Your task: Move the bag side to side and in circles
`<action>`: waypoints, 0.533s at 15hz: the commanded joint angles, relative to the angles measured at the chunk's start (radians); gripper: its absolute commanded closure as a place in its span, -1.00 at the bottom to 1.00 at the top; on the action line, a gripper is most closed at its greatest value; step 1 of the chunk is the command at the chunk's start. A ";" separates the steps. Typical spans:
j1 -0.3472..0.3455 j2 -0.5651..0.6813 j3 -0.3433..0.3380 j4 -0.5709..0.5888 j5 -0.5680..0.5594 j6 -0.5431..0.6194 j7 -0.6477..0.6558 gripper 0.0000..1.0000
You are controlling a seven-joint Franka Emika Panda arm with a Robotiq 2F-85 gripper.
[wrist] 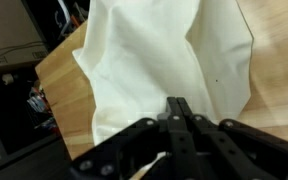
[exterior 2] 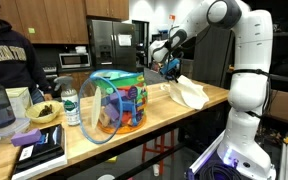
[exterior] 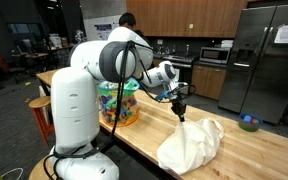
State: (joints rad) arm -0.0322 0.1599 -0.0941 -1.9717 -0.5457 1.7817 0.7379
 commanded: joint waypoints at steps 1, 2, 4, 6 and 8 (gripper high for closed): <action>0.035 -0.052 0.043 -0.006 0.035 0.054 -0.084 0.99; 0.045 -0.052 0.055 0.000 0.039 0.068 -0.106 0.99; 0.060 -0.050 0.074 0.011 0.040 0.099 -0.149 0.99; 0.068 -0.033 0.085 0.037 0.044 0.121 -0.188 0.99; 0.070 -0.013 0.087 0.068 0.048 0.139 -0.216 0.99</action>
State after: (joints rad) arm 0.0376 0.1288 -0.0053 -1.9471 -0.5244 1.8980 0.5896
